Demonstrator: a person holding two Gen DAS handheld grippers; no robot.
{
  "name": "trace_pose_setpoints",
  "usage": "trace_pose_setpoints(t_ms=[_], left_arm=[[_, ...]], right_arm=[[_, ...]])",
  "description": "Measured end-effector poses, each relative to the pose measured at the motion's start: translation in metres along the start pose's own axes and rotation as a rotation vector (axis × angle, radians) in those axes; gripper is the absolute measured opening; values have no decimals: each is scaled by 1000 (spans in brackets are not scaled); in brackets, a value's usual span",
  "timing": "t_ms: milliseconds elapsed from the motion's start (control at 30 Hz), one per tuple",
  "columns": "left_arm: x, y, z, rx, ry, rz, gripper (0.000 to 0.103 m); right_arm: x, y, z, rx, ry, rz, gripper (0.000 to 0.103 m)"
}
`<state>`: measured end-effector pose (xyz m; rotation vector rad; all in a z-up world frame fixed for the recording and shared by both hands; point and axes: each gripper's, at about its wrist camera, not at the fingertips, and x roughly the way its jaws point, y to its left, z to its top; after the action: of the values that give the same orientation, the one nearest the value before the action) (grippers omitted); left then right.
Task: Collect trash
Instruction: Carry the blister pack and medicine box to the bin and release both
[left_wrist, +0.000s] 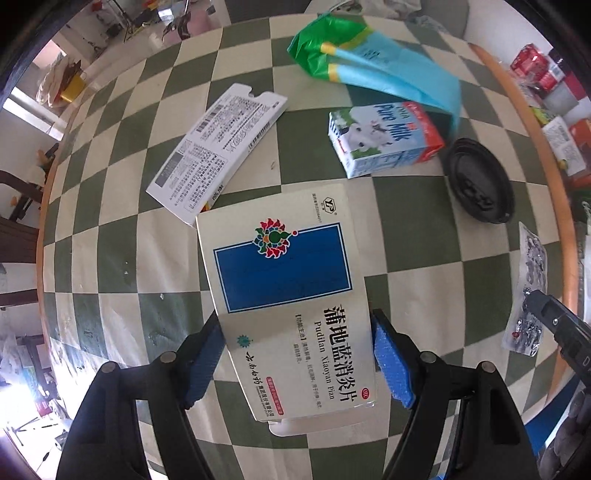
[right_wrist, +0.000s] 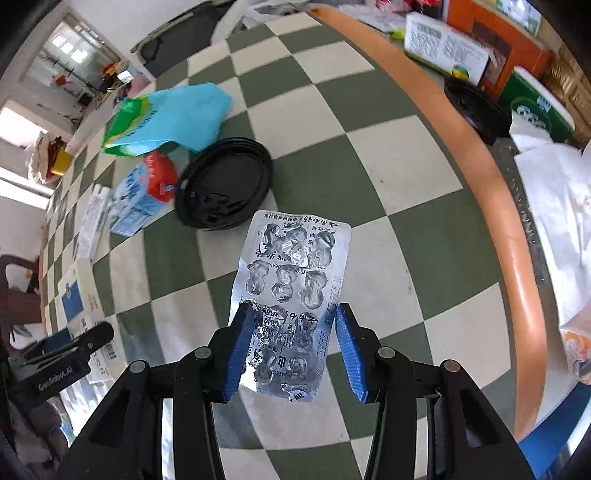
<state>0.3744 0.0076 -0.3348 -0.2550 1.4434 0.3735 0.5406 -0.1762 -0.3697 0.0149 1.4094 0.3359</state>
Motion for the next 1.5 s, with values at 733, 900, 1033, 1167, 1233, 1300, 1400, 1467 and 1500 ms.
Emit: trace_pose_setpoints(t_ms=[733, 900, 1033, 1167, 1233, 1300, 1400, 1467, 1500], left_arm=[[-51, 95, -113, 37, -155, -63, 74], [-48, 136, -190, 41, -145, -98, 74], [-31, 156, -244, 55, -88, -106, 74], [-6, 166, -287, 52, -22, -100, 74], [9, 167, -302, 53, -5, -91, 74], [30, 166, -315, 46, 17, -81, 74], [65, 164, -326, 22, 54, -75, 74], [98, 162, -332, 0, 81, -70, 74], [109, 161, -334, -8, 91, -70, 74]], right_arm=[[-85, 87, -168, -106, -118, 70, 47], [-97, 110, -258, -86, -139, 81, 47], [-97, 119, -330, -57, -126, 82, 47], [-84, 116, -393, -21, -56, 96, 47], [-72, 111, -420, -12, -16, 88, 47], [-56, 103, -444, -5, 22, 83, 47], [-25, 90, -470, 6, 74, 85, 47], [4, 81, -483, 13, 109, 87, 47], [17, 78, -487, 13, 123, 84, 47]])
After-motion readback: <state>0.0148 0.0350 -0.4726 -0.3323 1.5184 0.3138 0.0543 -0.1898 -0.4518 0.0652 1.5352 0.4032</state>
